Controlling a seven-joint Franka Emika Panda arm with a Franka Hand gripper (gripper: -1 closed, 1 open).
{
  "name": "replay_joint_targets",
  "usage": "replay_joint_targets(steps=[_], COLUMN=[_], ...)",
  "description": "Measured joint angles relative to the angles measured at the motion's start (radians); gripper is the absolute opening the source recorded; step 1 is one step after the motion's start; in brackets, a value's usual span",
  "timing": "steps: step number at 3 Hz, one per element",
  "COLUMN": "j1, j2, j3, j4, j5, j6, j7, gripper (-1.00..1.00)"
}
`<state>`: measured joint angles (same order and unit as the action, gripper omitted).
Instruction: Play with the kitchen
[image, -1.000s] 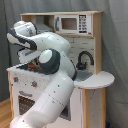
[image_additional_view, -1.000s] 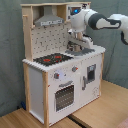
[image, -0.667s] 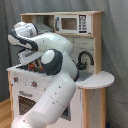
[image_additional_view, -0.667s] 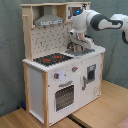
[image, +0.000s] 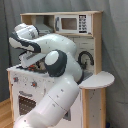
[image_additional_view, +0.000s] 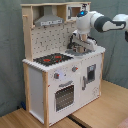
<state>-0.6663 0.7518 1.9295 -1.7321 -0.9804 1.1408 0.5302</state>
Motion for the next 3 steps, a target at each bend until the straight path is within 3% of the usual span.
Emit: replay_joint_targets(steps=[3], j1=[-0.253], j2=[0.023], j3=[0.151], j4=[-0.199], j5=[-0.004], j6=[0.138], j7=[0.045], gripper=[-1.00])
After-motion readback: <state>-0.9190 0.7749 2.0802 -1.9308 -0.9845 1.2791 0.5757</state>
